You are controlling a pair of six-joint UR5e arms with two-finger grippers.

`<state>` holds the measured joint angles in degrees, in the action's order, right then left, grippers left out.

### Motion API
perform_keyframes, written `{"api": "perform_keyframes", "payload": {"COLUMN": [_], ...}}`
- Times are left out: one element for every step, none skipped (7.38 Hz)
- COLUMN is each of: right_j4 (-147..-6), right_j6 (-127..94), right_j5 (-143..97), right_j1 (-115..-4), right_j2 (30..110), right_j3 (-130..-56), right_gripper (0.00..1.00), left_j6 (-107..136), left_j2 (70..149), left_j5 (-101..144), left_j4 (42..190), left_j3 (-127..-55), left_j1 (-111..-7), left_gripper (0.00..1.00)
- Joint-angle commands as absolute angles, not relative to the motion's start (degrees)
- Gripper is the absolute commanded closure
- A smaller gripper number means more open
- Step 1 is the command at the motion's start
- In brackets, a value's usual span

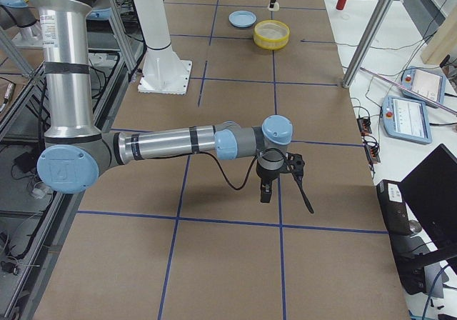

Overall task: Place bun in steamer
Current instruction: 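Lift the bun with the left gripper and carry it over the steamer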

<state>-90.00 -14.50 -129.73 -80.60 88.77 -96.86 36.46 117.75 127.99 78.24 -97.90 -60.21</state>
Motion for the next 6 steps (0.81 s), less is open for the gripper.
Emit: {"api": "perform_keyframes", "payload": {"right_j4": [-90.00, -90.00, -90.00, -90.00, -90.00, -90.00], "right_j6": [-14.50, -14.50, -14.50, -14.50, -14.50, -14.50], "right_j5": [-129.73, -129.73, -129.73, -129.73, -129.73, -129.73], "right_j1": [-80.60, -80.60, -80.51, -80.59, -80.60, -80.60], "right_j2": [88.77, 88.77, 88.77, 88.77, 88.77, 88.77], "right_j3": [-96.86, -96.94, -96.86, -96.86, -96.86, -96.86], "right_gripper": [0.00, 0.00, 0.00, 0.00, 0.00, 0.00], "left_j6": [40.51, 40.69, 40.52, 40.52, 40.52, 40.52], "left_j2": [117.95, 117.69, 117.51, 117.42, 116.55, 115.93], "left_j5": [127.88, 127.71, 127.53, 127.53, 127.53, 127.53], "left_j4": [90.93, 93.66, 93.78, 95.35, 97.28, 97.38], "left_j3": [-88.89, -87.12, -86.40, -84.66, -83.94, -84.02], "left_j1": [-57.23, -56.78, -56.52, -55.82, -55.38, -55.20], "left_gripper": [0.75, 0.75, 0.75, 0.75, 0.75, 0.75]}}
